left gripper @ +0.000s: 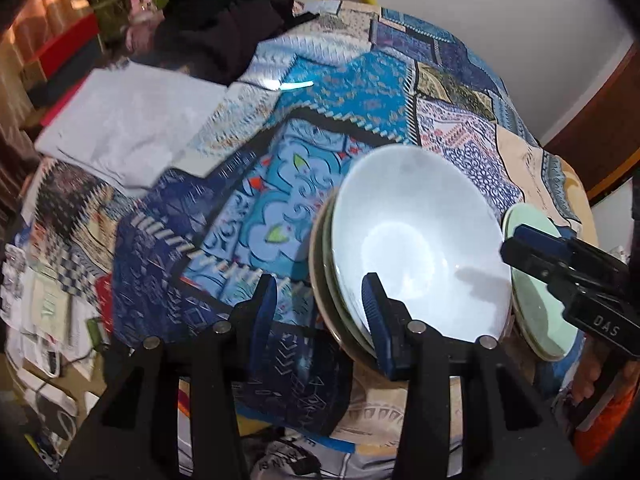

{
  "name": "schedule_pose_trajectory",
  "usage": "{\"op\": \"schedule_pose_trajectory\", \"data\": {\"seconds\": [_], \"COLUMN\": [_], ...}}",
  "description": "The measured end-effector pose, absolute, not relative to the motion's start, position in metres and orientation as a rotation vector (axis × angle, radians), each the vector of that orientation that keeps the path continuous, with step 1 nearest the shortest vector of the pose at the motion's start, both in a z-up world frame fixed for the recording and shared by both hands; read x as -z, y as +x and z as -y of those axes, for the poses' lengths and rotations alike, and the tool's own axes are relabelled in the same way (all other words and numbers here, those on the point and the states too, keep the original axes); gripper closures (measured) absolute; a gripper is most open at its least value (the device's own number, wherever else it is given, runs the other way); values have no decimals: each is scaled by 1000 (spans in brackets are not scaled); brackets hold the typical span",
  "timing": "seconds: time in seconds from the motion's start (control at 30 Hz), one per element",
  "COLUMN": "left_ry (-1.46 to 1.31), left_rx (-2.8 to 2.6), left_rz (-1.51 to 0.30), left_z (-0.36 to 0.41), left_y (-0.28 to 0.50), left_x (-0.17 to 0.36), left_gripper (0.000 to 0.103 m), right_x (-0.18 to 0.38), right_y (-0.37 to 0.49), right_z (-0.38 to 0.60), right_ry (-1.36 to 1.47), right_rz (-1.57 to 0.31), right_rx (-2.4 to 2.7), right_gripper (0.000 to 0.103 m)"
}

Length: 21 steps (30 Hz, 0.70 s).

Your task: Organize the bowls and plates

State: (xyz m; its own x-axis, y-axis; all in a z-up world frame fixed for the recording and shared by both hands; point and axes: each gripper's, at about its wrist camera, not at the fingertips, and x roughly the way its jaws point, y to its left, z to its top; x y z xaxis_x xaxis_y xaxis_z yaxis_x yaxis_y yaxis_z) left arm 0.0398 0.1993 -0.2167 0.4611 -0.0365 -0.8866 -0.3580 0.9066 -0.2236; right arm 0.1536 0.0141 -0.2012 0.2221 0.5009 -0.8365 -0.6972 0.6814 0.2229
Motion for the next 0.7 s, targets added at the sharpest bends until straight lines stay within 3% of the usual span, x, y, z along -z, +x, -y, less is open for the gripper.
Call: {"op": "schedule_pose_trajectory", "data": {"seconds": [0.7], "left_ry": [-504], "left_rx": [-87], "left_rz": [-1154], "left_z": [-181], "left_y": [54], "left_x": [252], "left_gripper": [55], "right_x": [230], "right_y": [154], "right_z": [-39], "right_ry": [-269], "right_rz": [-1140], "right_rx": [-867], "right_gripper": [62]}}
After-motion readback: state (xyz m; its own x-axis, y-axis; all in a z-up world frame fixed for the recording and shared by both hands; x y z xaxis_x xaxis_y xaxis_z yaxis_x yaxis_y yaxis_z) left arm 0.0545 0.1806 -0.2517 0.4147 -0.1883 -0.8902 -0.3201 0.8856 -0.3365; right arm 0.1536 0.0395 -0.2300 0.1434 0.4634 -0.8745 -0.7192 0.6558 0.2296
